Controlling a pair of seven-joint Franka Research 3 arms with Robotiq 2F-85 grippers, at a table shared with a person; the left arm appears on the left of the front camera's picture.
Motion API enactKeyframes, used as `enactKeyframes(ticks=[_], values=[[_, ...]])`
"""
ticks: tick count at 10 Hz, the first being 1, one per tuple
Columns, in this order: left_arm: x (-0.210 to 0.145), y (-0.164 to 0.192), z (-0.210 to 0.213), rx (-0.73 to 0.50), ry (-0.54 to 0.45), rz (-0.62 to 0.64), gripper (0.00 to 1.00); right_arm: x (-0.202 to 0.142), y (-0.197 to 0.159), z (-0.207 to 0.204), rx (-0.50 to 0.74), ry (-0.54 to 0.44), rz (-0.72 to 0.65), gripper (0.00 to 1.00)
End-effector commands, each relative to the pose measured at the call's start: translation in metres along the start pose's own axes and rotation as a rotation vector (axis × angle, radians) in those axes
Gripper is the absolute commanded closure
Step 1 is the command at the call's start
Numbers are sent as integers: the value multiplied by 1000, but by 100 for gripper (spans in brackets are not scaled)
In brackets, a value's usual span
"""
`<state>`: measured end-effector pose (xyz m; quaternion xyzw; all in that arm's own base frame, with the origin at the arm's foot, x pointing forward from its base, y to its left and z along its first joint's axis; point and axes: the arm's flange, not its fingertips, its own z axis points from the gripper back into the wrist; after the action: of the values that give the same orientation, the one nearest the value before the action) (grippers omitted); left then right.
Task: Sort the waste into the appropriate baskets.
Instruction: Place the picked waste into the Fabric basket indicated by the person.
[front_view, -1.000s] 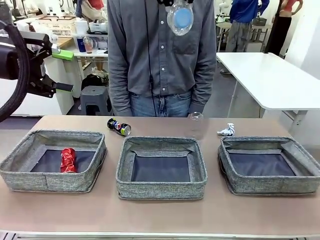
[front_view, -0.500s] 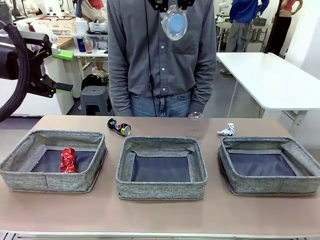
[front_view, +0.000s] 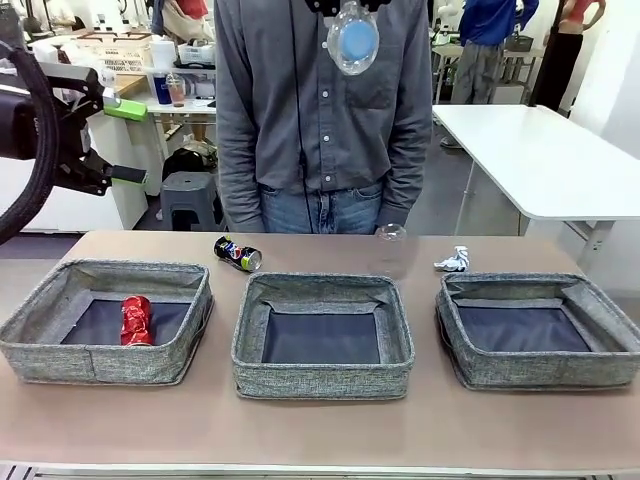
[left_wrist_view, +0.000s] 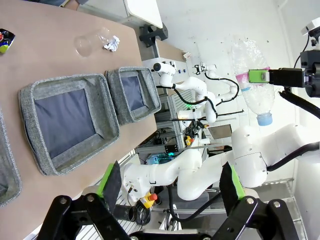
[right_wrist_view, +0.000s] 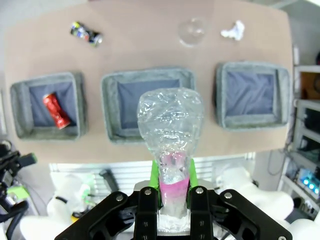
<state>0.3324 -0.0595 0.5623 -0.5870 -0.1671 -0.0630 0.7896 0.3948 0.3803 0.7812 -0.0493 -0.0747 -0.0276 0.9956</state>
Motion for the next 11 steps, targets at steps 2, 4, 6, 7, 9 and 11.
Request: enactKeyframes(ticks=[2, 4, 6, 7, 9, 11], values=[[0, -3, 1, -8, 1, 9, 0, -1, -2, 1, -12, -4, -3, 78], [0, -3, 1, -8, 1, 9, 0, -1, -2, 1, -12, -4, -3, 78], [0, -3, 1, -8, 1, 9, 0, -1, -2, 1, -12, -4, -3, 78], [0, -3, 1, -8, 1, 9, 0, -1, -2, 1, -12, -4, -3, 78], [0, -3, 1, -8, 1, 9, 0, -1, -2, 1, -12, -4, -3, 78], [0, -3, 1, -8, 1, 9, 0, -1, -2, 1, -12, -4, -3, 78]])
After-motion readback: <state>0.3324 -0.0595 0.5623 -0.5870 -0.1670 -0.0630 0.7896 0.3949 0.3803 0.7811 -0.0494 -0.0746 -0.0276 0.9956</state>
